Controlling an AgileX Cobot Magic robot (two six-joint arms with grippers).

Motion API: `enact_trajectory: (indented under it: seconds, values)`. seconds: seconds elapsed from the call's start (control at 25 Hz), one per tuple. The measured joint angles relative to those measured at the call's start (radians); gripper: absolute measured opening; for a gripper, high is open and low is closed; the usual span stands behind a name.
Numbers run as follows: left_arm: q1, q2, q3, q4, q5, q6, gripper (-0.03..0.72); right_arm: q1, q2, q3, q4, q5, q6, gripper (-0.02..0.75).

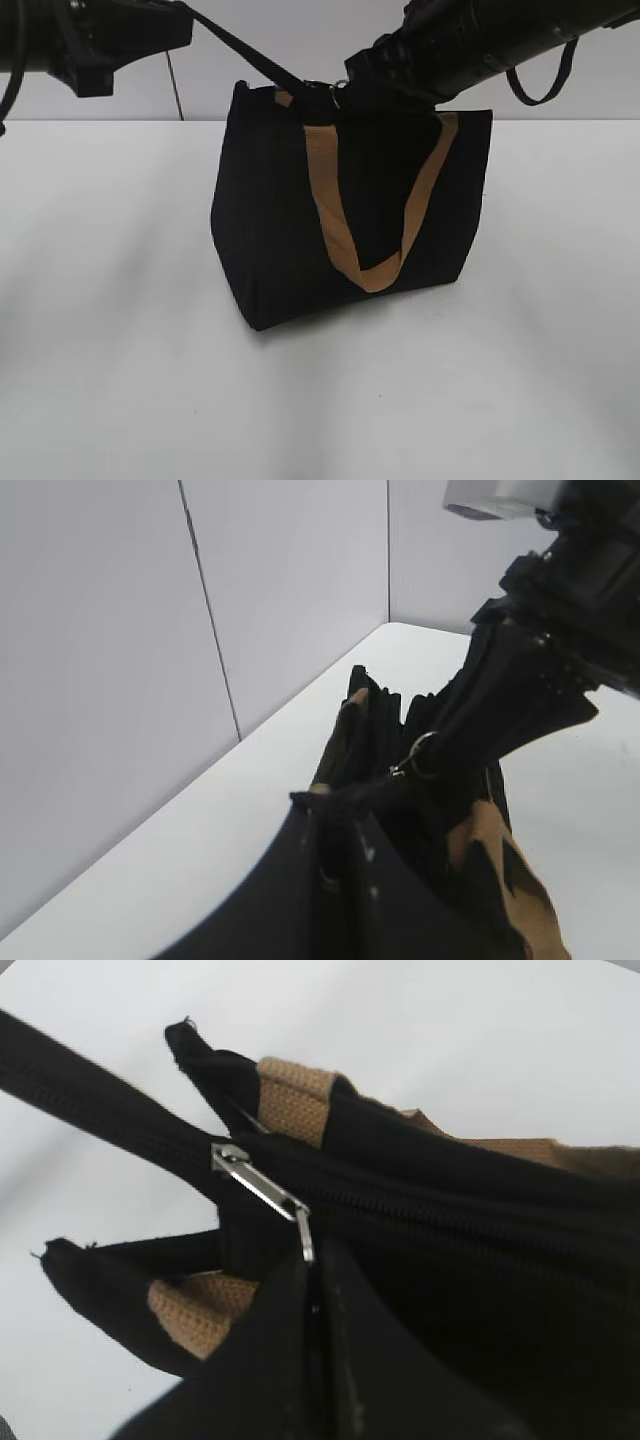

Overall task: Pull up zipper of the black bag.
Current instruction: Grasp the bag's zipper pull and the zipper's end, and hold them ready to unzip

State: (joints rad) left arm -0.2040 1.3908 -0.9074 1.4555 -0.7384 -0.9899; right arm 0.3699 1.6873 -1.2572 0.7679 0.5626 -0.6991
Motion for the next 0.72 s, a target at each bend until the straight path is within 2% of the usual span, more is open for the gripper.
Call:
enact_trajectory:
  seconds: [0.2, 0.36, 0.72]
  values:
    - [0.0, -0.005, 0.0, 0.006, 0.009, 0.0, 0.023, -0.022, -0.011, 0.0, -0.02, 0.028, 0.028, -0.001]
    - [0.008, -0.023, 0.0, 0.003, 0.025, 0.0, 0.023, -0.069, -0.011, 0.0, -0.087, 0.04, 0.077, -0.001]
    - [0.014, -0.038, 0.0, 0.007, 0.052, 0.0, 0.023, -0.116, -0.011, 0.0, -0.099, 0.04, 0.134, -0.001]
